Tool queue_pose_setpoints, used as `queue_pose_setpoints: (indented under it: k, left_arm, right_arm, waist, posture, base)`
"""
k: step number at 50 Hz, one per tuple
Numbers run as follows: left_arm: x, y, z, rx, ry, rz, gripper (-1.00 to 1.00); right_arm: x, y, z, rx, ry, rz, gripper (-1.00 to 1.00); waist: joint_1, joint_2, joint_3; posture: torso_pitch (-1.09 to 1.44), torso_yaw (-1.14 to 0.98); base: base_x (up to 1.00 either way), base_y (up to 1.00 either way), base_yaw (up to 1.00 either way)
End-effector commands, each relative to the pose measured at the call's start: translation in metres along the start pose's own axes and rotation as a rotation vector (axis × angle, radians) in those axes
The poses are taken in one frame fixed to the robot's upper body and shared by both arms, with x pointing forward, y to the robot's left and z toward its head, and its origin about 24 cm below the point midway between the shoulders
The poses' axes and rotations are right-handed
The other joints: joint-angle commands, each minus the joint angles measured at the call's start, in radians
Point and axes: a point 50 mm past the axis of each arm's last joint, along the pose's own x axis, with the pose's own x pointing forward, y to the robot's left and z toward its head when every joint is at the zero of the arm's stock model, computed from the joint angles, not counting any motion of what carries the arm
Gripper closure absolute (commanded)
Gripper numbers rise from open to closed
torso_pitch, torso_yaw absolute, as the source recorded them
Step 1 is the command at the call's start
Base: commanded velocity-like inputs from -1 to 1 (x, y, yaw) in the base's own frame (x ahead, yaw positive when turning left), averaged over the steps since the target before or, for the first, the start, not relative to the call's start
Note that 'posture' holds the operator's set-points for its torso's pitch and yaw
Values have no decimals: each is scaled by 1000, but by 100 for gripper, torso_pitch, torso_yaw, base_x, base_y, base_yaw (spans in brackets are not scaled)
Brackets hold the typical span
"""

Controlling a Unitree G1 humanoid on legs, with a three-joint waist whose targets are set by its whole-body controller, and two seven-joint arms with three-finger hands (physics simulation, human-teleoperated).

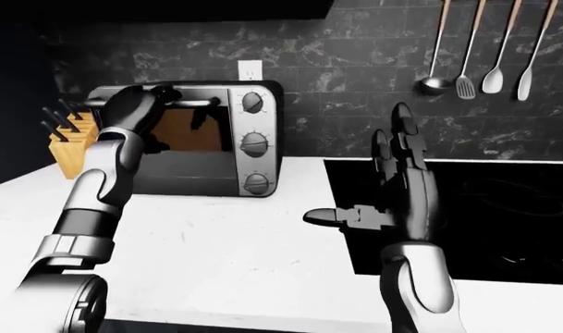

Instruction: Open the toaster oven door.

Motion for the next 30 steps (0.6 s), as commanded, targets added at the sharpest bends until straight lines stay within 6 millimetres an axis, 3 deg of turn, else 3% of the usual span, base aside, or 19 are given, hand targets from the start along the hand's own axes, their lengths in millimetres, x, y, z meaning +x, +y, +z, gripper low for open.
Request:
queue_pose_setpoints:
  k: [1,6,10,30]
  left_arm:
    - [-3,-18,3,-8,-14,-127,-20]
    - [-6,-19,1,-8,-8,-126,-11]
    - [-10,-17,-1,-11,-1,-124,8]
    - [-38,-20,-14,18,77,-134,5]
  right_arm:
    - [1,3,11,1,-64,16,-100]
    - [0,2,14,2,-67,14,-100]
    - [0,2,14,2,-68,12,-100]
    - [-2,0,15,5,-68,6,-100]
  waist:
    - [-3,-5,18]
    - [-2,-4,17]
    - [-3,-1,17]
    - [1,4,27]
  posture:
    - [-55,0]
    - [-55,0]
    - [-55,0]
    - [-55,0]
  base:
    - [0,0,0]
    - [0,0,0]
    - [0,0,0]
    - [0,0,0]
